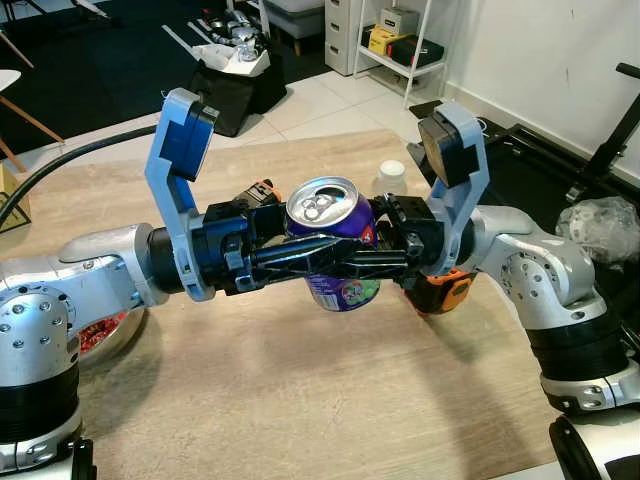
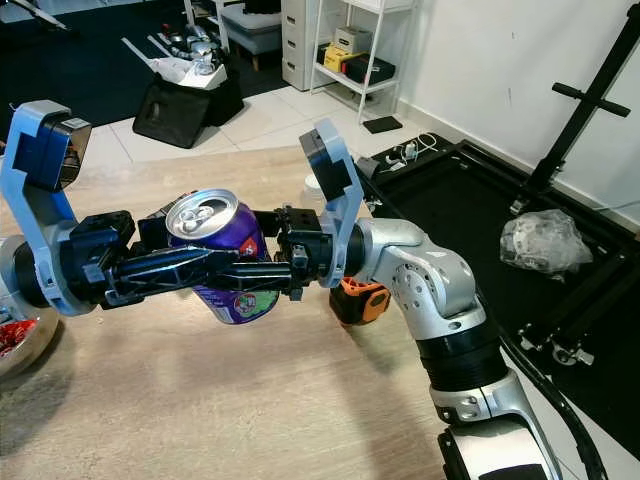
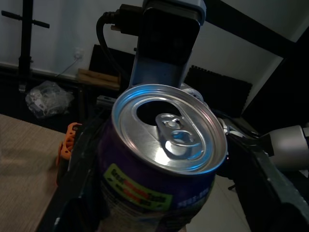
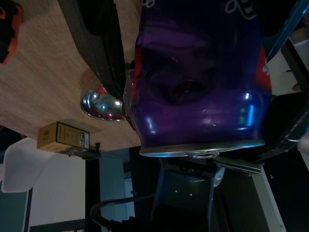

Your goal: Restocking fridge

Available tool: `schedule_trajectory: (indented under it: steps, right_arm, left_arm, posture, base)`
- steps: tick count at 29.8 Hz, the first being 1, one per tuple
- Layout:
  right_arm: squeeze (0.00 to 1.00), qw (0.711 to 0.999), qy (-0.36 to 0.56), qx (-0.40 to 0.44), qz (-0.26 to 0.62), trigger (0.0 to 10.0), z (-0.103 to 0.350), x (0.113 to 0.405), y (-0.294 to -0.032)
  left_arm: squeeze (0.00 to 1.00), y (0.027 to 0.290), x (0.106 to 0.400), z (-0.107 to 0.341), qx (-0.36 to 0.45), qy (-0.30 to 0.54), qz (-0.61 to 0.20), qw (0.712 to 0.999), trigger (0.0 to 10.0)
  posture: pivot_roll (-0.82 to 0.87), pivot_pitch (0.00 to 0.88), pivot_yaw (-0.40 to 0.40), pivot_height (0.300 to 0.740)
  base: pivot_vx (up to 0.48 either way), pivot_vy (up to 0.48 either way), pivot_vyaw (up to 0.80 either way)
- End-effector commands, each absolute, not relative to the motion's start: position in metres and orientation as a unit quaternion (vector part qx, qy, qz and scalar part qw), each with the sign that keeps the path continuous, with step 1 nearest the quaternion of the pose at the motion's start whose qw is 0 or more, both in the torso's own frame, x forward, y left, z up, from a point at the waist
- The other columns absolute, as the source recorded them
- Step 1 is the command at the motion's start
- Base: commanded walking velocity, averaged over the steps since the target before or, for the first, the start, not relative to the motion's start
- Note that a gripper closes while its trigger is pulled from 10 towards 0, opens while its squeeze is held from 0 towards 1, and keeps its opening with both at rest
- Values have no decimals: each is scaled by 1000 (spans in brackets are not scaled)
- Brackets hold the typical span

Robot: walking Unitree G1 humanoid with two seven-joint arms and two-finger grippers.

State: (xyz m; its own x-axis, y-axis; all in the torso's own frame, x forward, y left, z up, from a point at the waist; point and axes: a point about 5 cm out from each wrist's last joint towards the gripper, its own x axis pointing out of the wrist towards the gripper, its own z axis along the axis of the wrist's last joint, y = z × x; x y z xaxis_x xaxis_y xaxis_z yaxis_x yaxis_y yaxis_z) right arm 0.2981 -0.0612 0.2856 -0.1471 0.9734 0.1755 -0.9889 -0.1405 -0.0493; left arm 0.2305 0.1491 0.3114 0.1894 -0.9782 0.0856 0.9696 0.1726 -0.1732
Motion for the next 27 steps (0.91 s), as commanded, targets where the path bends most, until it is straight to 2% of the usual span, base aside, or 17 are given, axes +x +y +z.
schedule_trajectory:
  steps: [1, 2, 3, 5, 8, 10, 11, 16, 17, 20, 24, 27]
  right_arm:
    - [0, 633, -72, 48, 769, 10000, 282, 292, -50]
    - [0, 634, -72, 50, 768, 10000, 282, 293, -50]
    - [0, 640, -72, 53, 764, 10000, 281, 294, -50]
    - [0, 645, -72, 56, 759, 10000, 280, 295, -50]
    - [0, 695, -79, 69, 712, 10000, 276, 307, -50]
    - [0, 735, -92, 82, 667, 10000, 277, 318, -51]
    - [0, 735, -92, 82, 667, 10000, 277, 318, -51]
    - [0, 789, -143, 102, 589, 10000, 290, 331, -60]
    - [0, 789, -143, 102, 589, 10000, 290, 331, -60]
    - [0, 810, -156, 95, 558, 10000, 290, 334, -65]
    - [0, 801, -150, 85, 574, 10000, 282, 325, -67]
    - [0, 809, -148, 84, 563, 10000, 281, 327, -71]
  left_arm:
    - [1000, 143, 227, 312, -84, 32, -651, 754, 10000]
    - [1000, 144, 228, 313, -81, 28, -644, 760, 10000]
    - [0, 147, 230, 317, -82, 17, -635, 768, 10000]
    - [0, 150, 232, 319, -80, 7, -628, 774, 10000]
    - [0, 164, 235, 331, -74, -32, -599, 796, 10000]
    - [0, 176, 242, 338, -60, -59, -556, 827, 10000]
    - [0, 176, 242, 338, -60, -59, -556, 827, 10000]
    - [0, 214, 265, 355, -57, -137, -405, 902, 10000]
    - [0, 214, 265, 355, -57, -137, -405, 902, 10000]
    - [0, 229, 273, 358, -65, -161, -333, 927, 10000]
    - [0, 236, 279, 351, -72, -151, -309, 936, 10000]
    - [0, 236, 283, 348, -74, -151, -298, 940, 10000]
  posture:
    - [49, 105, -17, 740]
    - [50, 104, -17, 740]
    - [50, 104, -17, 740]
    - [50, 102, -17, 740]
    - [51, 102, -15, 740]
    - [51, 101, -15, 740]
    - [51, 101, -15, 740]
    - [49, 95, -18, 740]
    - [49, 95, -18, 740]
    - [43, 94, -20, 740]
    - [38, 95, -19, 740]
    - [35, 95, -21, 740]
  base:
    - [0, 0, 0]
    - [0, 0, 0]
    - [0, 0, 0]
    - [0, 0, 0]
    - [0, 0, 0]
    - [0, 0, 0]
    - [0, 0, 0]
    - [0, 0, 0]
    - [0, 0, 0]
    - [0, 0, 0]
    - [0, 0, 0]
    - [0, 0, 0]
